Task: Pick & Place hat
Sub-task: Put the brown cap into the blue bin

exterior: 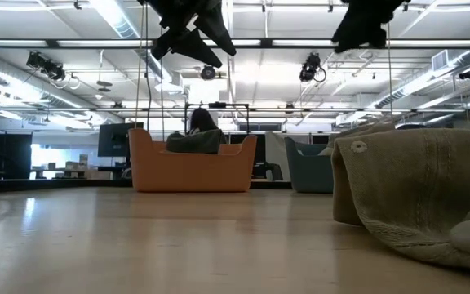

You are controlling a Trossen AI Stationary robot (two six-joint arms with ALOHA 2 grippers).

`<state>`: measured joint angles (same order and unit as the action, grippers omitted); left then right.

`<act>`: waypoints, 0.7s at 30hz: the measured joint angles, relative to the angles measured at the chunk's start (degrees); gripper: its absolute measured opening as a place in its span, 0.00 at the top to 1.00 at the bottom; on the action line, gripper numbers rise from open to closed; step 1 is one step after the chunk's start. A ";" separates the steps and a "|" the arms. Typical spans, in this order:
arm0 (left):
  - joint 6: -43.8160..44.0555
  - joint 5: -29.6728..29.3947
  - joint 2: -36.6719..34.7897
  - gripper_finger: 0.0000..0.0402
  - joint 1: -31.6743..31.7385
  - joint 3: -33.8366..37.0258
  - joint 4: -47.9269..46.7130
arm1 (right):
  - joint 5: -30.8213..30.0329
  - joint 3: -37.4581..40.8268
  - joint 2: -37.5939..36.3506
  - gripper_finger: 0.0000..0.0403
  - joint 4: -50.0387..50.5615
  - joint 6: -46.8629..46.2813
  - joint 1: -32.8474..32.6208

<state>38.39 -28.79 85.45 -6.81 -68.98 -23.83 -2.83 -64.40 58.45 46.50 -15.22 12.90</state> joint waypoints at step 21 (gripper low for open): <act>0.14 -0.05 0.00 0.56 0.00 0.01 0.02 | 27.54 0.02 2.04 0.67 8.28 12.95 -29.14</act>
<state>38.53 -28.84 85.45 -6.81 -68.97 -23.81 24.71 -64.38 60.50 54.78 -2.27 -16.24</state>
